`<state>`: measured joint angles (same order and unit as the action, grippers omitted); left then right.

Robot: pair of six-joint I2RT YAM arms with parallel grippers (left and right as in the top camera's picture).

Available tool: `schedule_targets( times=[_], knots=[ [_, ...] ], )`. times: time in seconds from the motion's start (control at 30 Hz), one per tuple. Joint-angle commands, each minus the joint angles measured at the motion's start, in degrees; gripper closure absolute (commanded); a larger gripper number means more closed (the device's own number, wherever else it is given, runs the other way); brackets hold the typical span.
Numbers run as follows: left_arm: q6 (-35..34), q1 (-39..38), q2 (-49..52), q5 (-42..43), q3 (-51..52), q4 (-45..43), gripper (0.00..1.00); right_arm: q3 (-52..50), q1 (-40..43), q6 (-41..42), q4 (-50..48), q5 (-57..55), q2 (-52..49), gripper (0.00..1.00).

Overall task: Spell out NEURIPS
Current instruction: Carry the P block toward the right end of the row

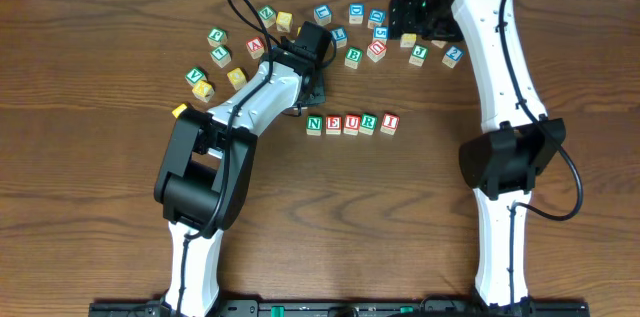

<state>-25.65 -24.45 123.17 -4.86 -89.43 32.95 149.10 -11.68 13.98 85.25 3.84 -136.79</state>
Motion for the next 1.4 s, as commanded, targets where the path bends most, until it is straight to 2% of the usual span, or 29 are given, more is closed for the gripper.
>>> schedule_targets(
  times=[0.0, 0.37, 0.77, 0.93, 1.37],
  knots=[
    [0.3, -0.5, -4.9, -0.7, -0.1, -0.1, 0.71, -0.3, 3.4, -0.1, -0.4, -0.7, 0.7, 0.14],
    [0.0, -10.1, -7.1, 1.4, -1.6, -4.4, 0.71, -0.3, 11.8, -0.1, 1.3, -0.7, 0.7, 0.14],
    [0.0, -22.1, -4.4, 1.0, -1.6, -14.6, 0.7, -0.3, 13.2, -1.4, 5.0, -0.7, 0.7, 0.15],
    [0.0, -23.8, -1.7, 0.5, -1.6, -16.9, 0.66, -0.3, 13.2, -1.4, 5.7, -0.7, 0.7, 0.14],
    [0.1, -23.9, 1.7, 0.5, -1.6, -18.5, 0.66, -0.3, 13.1, -1.4, 5.8, -0.7, 0.7, 0.14]
  ],
)
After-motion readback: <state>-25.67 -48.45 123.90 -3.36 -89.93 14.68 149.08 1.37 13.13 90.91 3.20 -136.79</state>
